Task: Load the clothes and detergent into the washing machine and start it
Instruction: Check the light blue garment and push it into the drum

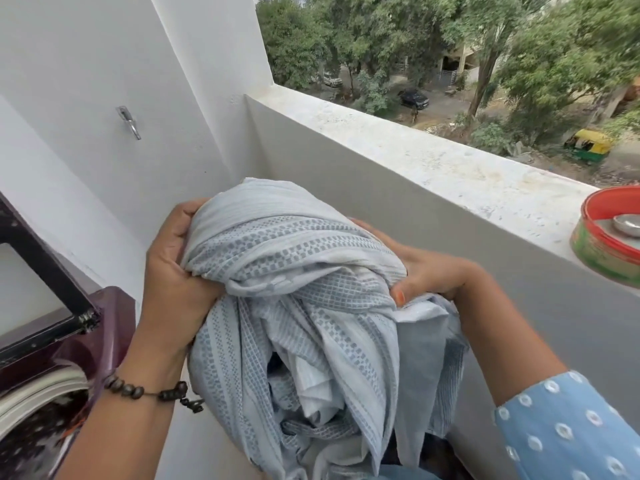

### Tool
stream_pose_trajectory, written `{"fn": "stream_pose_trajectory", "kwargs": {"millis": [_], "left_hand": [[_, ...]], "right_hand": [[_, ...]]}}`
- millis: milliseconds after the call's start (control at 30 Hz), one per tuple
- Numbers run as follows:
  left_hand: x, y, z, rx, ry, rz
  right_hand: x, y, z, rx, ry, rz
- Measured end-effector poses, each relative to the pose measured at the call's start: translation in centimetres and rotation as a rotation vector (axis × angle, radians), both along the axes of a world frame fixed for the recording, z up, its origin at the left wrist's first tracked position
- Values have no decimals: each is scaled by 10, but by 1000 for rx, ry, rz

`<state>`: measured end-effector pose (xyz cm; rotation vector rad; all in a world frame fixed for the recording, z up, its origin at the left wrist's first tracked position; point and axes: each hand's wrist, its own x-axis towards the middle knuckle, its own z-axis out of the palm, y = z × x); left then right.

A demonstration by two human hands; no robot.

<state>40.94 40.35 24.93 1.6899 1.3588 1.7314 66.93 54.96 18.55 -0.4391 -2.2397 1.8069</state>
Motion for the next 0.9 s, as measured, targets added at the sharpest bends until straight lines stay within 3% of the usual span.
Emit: {"fn": "stream_pose_trajectory", "kwargs": {"millis": [100, 200, 367, 433, 500, 600, 733, 833, 900], "left_hand": [[-5, -3, -2, -45, -98, 12], [-14, -8, -10, -113, -235, 42], [-20, -16, -22, -160, -392, 137], [-15, -18, -20, -147, -400, 187], [-14, -20, -16, -113, -413, 232], [-20, -21, -10, -61, -457, 246], [-26, -18, -2, 47, -555, 288], [-37, -15, -1, 103, -666, 312], [-41, -14, -1, 128, -788, 220]], "right_hand": [[-5, -6, -18, -115, 27, 30], [-9, -7, -14, -36, -11, -126], [-17, -6, 25, 476, -116, -619], [-20, -12, 39, 656, -82, -712], [-20, -19, 46, 685, -8, -747], [-19, -32, 42, 489, 136, -578], [-14, -33, 9, -24, 273, -258], [-8, -26, -21, -133, 215, -84], [-9, -29, -38, -225, 133, -34]]}}
